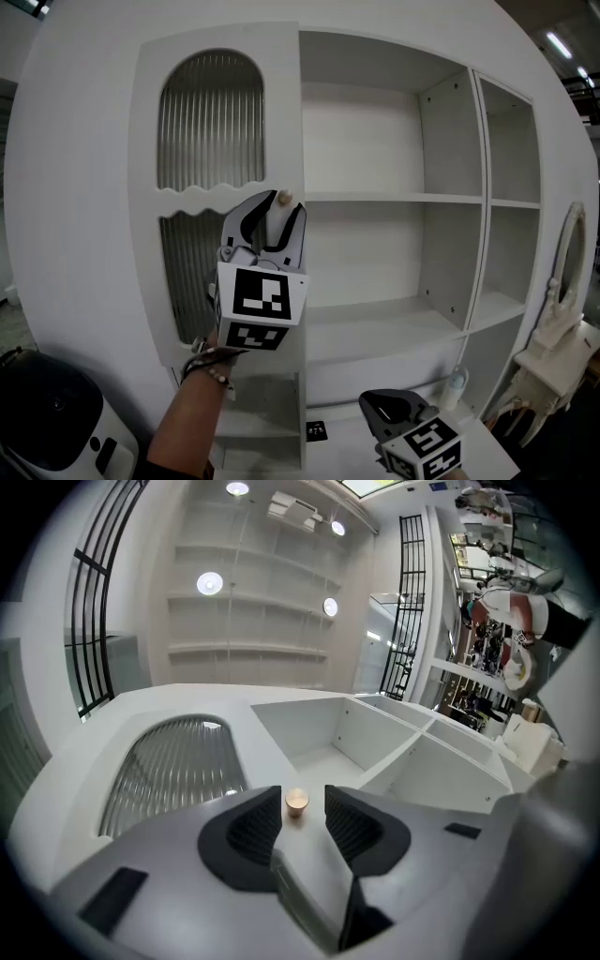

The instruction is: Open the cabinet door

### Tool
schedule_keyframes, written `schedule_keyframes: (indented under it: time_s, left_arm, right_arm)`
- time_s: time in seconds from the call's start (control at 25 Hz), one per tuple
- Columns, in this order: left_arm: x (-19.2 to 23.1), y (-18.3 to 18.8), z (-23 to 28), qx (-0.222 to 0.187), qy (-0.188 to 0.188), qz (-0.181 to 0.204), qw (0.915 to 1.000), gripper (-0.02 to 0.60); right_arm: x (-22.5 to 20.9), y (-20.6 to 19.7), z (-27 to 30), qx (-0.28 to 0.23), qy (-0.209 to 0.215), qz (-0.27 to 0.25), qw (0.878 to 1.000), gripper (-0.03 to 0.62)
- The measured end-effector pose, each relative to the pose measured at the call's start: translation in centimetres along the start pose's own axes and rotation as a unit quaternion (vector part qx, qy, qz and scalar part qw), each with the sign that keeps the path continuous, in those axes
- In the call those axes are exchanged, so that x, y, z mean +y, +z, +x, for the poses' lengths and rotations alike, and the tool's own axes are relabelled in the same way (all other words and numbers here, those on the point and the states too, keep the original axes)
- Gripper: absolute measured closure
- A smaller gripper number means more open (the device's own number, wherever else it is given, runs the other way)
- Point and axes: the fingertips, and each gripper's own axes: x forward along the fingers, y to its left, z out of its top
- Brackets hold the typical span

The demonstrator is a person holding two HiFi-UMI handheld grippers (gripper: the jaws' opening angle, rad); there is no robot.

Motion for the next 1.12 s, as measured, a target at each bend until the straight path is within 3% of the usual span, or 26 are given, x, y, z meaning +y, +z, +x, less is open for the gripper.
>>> schedule_keyframes:
  time_s: [0.56,0.68,1.12]
  left_arm:
    - [0.2,-0.9,1.6,0.016,0.006,0.005,0.9998,0.456]
    - [0.6,-0.9,1.7,0.019,0.01,-0.001,0.9998,0.503]
    - [0.8,-0.8,1.4,0.024,0.013,-0.007,0.9996,0.506]
  right_arm:
    - [0.1,0.1,-0.5,0.001,-0.002,0.002,1.0,0.594]
    - [0.2,0.1,-0.5,0.0,-0.002,0.002,1.0,0.594]
    - [0.3,0.0,-1.0,-0.004,-0.007,0.008,1.0,0.594]
